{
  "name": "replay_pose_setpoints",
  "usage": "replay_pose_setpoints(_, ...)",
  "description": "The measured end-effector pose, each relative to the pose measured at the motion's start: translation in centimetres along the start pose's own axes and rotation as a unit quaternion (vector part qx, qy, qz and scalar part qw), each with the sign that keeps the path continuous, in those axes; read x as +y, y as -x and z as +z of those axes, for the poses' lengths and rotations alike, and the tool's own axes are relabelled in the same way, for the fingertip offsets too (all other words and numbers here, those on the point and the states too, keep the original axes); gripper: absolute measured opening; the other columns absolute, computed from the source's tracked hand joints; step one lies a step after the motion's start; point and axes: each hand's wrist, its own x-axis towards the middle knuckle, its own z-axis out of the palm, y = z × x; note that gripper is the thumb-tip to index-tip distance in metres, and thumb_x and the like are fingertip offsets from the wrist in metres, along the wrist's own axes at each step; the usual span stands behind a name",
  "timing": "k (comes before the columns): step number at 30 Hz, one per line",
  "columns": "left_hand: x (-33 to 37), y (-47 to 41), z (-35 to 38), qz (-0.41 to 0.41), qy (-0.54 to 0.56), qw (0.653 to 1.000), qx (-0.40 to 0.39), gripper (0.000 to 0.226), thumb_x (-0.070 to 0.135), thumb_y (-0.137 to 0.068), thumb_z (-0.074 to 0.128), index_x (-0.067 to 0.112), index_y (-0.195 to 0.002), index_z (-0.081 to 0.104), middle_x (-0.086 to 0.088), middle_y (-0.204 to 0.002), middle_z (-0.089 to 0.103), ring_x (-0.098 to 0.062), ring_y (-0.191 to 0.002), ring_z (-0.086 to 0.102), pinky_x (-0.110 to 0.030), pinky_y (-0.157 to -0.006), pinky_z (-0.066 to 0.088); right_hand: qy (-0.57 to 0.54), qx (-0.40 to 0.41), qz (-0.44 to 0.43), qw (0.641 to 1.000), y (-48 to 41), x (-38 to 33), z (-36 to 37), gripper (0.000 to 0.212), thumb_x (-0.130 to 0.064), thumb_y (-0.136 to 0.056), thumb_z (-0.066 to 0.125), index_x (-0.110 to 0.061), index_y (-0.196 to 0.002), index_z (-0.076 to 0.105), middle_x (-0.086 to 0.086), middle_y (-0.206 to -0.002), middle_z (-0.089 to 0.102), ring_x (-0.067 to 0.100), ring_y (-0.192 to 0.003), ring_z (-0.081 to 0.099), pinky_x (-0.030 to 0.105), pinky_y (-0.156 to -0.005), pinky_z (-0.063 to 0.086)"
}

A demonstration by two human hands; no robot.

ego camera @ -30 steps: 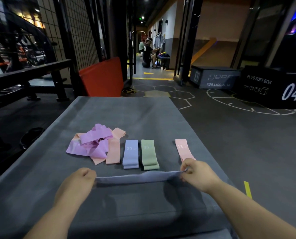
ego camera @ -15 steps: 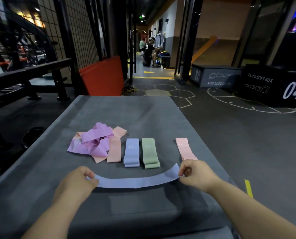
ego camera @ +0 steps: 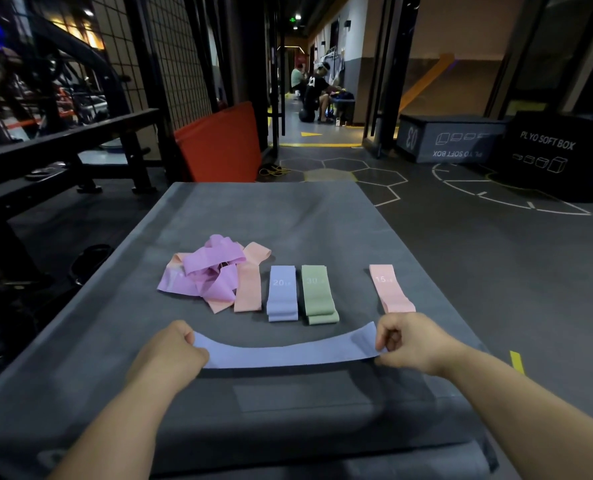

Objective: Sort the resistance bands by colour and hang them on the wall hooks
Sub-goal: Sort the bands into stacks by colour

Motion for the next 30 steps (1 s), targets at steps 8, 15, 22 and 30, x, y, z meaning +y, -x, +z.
replay_pose_setpoints(8, -0.6, -0.5, -0.2, -0.012, -0.009, 1.0, -0.009, 0.03, 0.025, -0.08, 0.069, 0.019, -0.078, 0.04, 0.001, -0.081, 0.051, -0.02, -0.071, 0.049, -0.029, -0.059, 0.035, 0.013, -0.027, 0.007, 1.0, -0.1, -0.4, 0.3, 0.026, -0.023, -0.059, 0.088, -0.026, -0.067, 0.063, -0.009, -0.065, 0.059, 0.003, -0.057, 0.053, 0.018, -0.058, 0.045)
replay_pose_setpoints(15, -0.7, -0.3, -0.2, -0.025, -0.103, 0.994, -0.038, 0.029, 0.029, -0.076, 0.069, 0.022, -0.081, 0.041, 0.003, -0.09, 0.055, -0.02, -0.085, 0.056, -0.027, -0.063, 0.037, 0.093, -0.034, 0.006, 0.995, -0.5, -0.8, 1.0, 0.028, -0.044, -0.074, 0.077, -0.025, -0.065, 0.058, -0.011, -0.066, 0.059, 0.003, -0.06, 0.05, 0.019, -0.06, 0.043)
replay_pose_setpoints(22, -0.3, 0.2, -0.2, -0.011, -0.139, 0.989, -0.041, 0.025, 0.025, -0.076, 0.063, 0.021, -0.084, 0.039, 0.004, -0.085, 0.052, -0.019, -0.077, 0.053, -0.027, -0.056, 0.034, 0.182, -0.062, -0.005, 0.981, -0.6, -1.0, 1.4, 0.025, -0.045, -0.08, 0.069, -0.03, -0.07, 0.052, -0.01, -0.069, 0.054, 0.002, -0.065, 0.049, 0.017, -0.059, 0.038)
replay_pose_setpoints(30, 0.4, 0.2, 0.9, 0.047, -0.022, 0.998, -0.039, 0.032, 0.022, -0.072, 0.067, 0.022, -0.08, 0.036, 0.004, -0.081, 0.057, -0.019, -0.07, 0.055, -0.032, -0.066, 0.046, 0.18, -0.063, -0.002, 0.982, -0.8, -1.6, 1.3, 0.021, -0.042, -0.077, 0.071, -0.034, -0.074, 0.052, -0.012, -0.072, 0.051, 0.001, -0.067, 0.049, 0.018, -0.057, 0.036)
